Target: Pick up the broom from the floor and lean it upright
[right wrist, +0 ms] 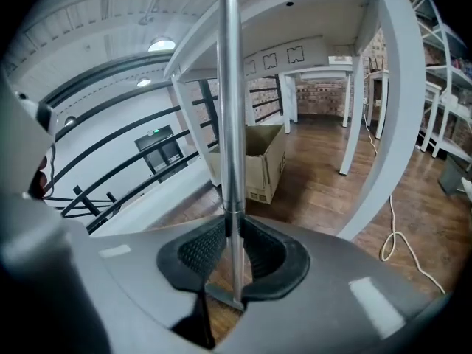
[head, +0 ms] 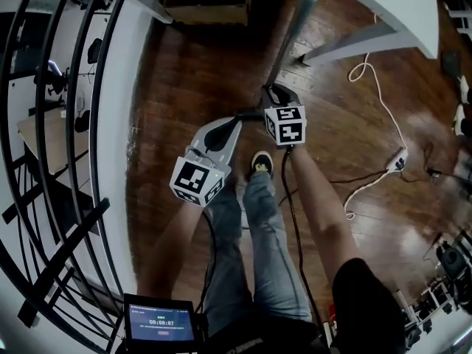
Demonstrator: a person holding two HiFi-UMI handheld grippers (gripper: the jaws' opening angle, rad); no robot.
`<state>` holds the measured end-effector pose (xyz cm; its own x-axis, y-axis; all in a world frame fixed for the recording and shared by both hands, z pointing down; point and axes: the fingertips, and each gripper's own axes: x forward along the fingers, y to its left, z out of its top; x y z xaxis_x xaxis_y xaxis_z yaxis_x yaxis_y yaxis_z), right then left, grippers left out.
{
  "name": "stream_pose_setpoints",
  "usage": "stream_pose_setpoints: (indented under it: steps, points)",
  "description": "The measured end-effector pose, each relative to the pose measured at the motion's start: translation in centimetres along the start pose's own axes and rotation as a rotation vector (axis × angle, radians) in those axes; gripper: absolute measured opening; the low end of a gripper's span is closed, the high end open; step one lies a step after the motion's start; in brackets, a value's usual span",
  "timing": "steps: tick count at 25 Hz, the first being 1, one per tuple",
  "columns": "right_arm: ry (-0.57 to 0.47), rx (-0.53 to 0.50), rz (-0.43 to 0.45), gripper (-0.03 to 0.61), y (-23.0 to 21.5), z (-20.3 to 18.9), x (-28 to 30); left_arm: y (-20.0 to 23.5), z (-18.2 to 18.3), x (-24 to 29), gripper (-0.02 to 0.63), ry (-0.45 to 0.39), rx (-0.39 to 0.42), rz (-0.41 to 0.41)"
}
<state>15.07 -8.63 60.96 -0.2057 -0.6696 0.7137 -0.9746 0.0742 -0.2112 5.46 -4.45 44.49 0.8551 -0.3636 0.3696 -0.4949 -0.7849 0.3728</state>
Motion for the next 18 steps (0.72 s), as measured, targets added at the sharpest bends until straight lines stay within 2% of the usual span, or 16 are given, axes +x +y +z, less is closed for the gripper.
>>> stream_pose_setpoints:
  steps: [3, 9, 18]
  points:
    - [0.005, 0.021, -0.002, 0.08, -0.6, 0.5, 0.9, 0.3, -0.2, 0.4, 0.018, 0.007, 0.005, 0.005]
    - [0.011, -0.002, 0.008, 0.08, -1.2, 1.4, 2.2, 0.2, -0.8, 0.5, 0.018, 0.024, -0.004, 0.007]
    - [-0.006, 0.115, 0.006, 0.085, -1.5, 1.7, 2.7, 1.3, -2.2, -0.2, 0.018, 0.059, -0.018, 0.021]
